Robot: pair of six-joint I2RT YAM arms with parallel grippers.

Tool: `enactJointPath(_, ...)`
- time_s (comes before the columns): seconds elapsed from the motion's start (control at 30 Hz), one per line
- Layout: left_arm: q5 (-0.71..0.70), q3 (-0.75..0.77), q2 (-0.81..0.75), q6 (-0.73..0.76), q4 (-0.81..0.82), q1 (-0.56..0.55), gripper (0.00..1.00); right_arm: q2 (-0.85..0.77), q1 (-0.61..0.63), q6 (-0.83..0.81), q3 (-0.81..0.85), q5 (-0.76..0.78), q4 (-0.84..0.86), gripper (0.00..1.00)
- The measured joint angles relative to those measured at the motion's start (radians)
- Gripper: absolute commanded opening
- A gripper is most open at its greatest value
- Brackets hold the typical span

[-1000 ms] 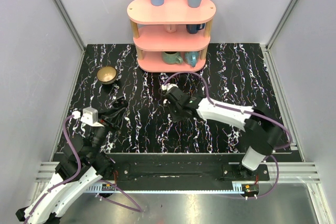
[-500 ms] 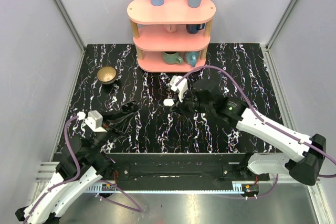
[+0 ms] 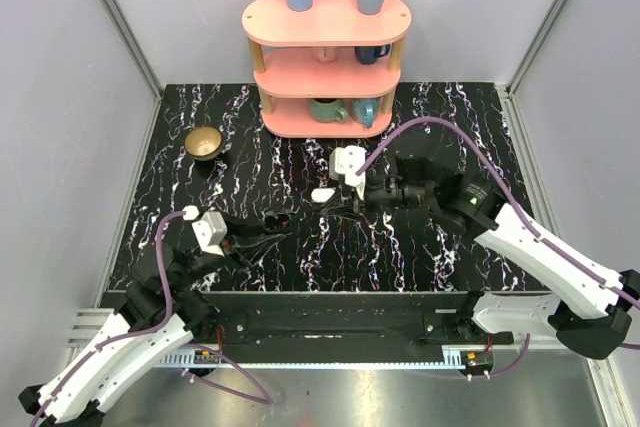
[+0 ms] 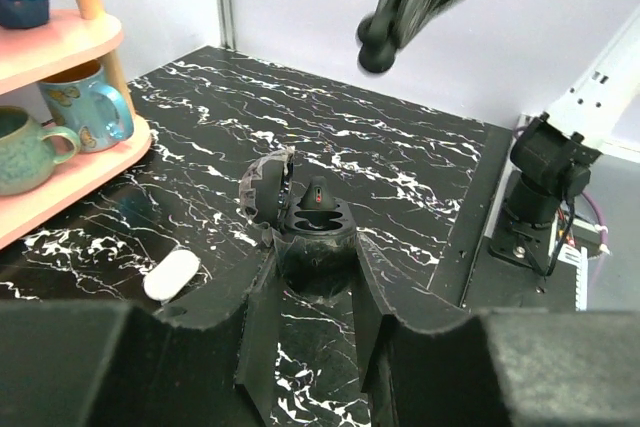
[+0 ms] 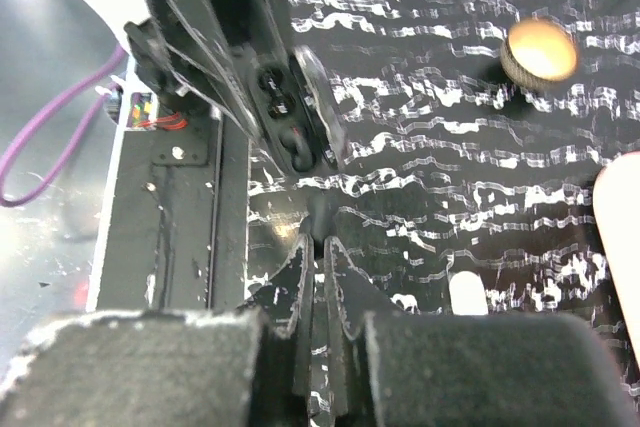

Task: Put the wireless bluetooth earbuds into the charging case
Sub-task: Insert the left earbud into the left side groove of the charging case.

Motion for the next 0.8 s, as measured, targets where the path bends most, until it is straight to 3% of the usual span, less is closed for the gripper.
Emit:
enactJointPath(0.4, 0.148, 0.007, 0.051, 0.006, 0.041, 0.000, 0.00, 0.043, 0.000, -0.064, 0.140, -0.227, -0.138, 0.00)
enactJointPath(0.8, 0.285, 0.015, 0.123, 0.006, 0.075, 0.000, 0.00, 0.133, 0.004, -0.090, 0.221, -0.311, -0.225, 0.00)
